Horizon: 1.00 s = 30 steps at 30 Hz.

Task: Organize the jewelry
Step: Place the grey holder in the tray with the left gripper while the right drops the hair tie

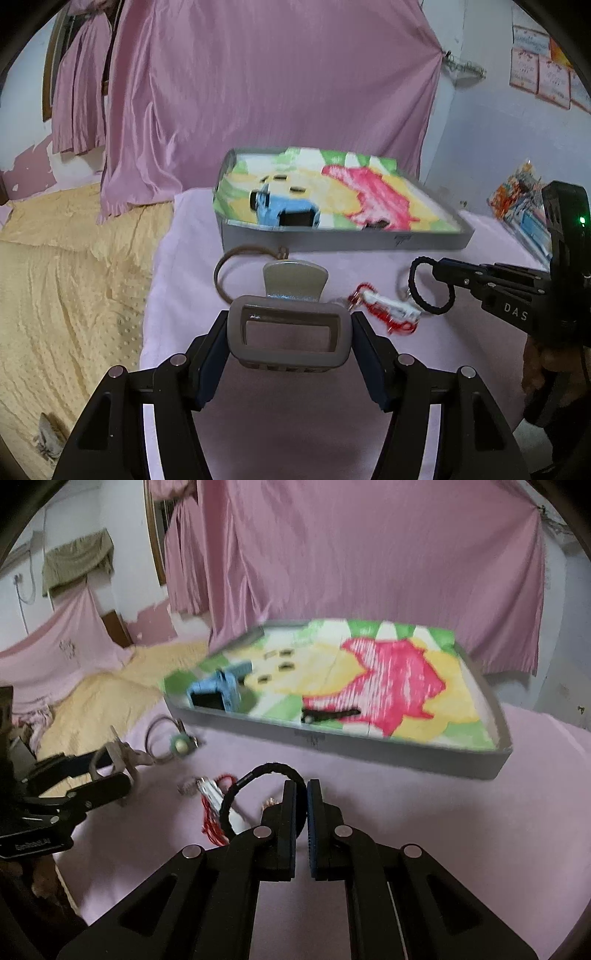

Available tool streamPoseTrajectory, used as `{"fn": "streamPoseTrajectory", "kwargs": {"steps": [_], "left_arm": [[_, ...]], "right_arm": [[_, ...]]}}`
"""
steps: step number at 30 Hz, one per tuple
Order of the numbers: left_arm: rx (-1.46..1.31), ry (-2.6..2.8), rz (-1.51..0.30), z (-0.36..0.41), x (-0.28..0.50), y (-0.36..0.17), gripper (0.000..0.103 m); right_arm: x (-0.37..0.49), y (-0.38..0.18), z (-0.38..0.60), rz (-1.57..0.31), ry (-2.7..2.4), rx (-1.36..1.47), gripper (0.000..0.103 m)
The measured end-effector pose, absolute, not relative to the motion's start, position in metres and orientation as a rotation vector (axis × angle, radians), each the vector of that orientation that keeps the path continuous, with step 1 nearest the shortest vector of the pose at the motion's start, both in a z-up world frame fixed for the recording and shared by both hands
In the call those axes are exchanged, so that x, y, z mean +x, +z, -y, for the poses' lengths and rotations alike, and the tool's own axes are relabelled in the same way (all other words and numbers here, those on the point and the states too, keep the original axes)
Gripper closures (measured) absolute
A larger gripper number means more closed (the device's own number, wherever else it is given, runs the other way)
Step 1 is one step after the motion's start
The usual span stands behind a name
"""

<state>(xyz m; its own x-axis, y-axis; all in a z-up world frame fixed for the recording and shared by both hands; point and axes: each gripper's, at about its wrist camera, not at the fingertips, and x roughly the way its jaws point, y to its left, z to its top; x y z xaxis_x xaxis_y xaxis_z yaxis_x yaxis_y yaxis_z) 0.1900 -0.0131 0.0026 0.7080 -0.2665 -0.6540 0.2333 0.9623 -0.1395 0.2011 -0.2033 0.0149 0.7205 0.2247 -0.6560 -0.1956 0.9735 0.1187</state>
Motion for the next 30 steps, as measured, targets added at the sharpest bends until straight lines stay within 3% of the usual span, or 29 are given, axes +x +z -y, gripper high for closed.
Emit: {"fn": "streamPoseTrajectory", "kwargs": {"steps": [14,30], "left_arm": [[-0.088,-0.361,-0.564,0.049,0.234,0.054,0.042],[-0.055,-0.372,-0.807,0.111,0.318,0.019,0.042]], "right_arm": [[0.235,0.048,0.252,-0.594,0.145,0.122,0.098],[0.300,0.016,0.274,-0.690,0.087,0.091,0.098]]}}
